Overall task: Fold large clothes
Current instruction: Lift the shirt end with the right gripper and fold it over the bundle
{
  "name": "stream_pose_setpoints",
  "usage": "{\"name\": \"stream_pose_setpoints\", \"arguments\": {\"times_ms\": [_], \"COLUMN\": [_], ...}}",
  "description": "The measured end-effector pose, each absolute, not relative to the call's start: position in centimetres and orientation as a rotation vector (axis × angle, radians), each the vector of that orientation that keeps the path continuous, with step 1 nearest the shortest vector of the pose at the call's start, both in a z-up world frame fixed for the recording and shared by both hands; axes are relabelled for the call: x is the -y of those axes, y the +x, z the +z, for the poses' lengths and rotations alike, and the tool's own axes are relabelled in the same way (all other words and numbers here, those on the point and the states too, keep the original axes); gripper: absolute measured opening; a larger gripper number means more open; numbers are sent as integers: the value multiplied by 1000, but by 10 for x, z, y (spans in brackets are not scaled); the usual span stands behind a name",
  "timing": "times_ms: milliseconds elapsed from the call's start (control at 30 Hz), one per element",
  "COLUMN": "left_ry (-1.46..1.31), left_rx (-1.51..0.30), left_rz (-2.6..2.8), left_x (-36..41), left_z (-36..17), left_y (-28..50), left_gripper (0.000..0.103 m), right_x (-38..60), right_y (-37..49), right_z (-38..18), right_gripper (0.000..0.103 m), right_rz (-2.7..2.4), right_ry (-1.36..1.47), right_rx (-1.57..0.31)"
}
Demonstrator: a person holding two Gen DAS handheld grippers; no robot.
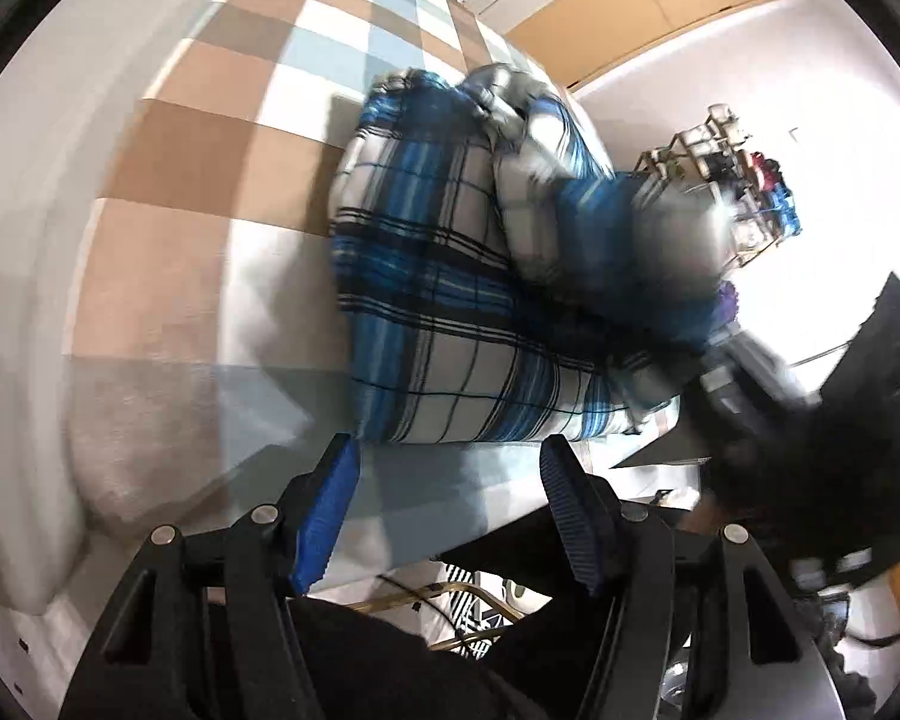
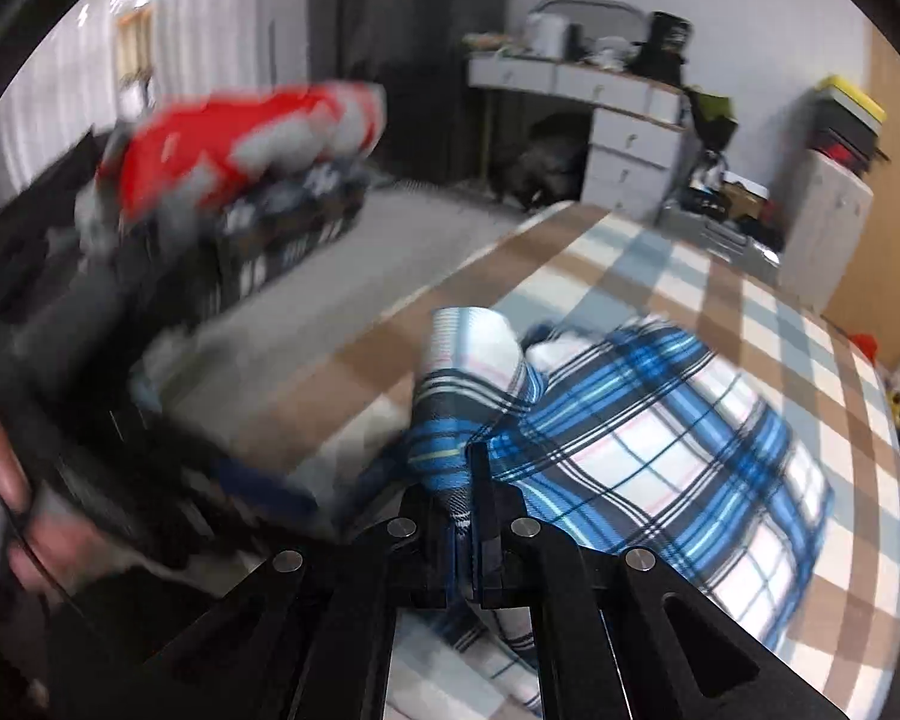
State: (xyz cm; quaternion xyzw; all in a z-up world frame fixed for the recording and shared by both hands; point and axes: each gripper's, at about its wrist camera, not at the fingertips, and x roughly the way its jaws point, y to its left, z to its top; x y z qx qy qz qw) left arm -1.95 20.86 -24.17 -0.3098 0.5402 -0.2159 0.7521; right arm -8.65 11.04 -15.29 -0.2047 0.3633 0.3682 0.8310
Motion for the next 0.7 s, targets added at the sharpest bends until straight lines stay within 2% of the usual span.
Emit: {"name": "stream_pose_setpoints", "arguments": {"times_ms": [267, 500, 700], "left_ry": [-761, -725, -591], "left_rx": [-1072, -980, -1065], "left_rz": [-528, -592, -535], "left_x": [-237, -221, -204], "left_z": [-226, -196, -183], "left_y": [-16, 5, 45], "left_gripper": [56, 59, 59], "right_x": [-98, -104, -95], "right_y": [-94, -110, -114], "right_z": [-144, -185, -196], "right_gripper": [3, 4, 4], "right_rz": [906, 999, 1025], "right_ry": [-312, -409, -371], "right_rx": [-696, -722, -712]}}
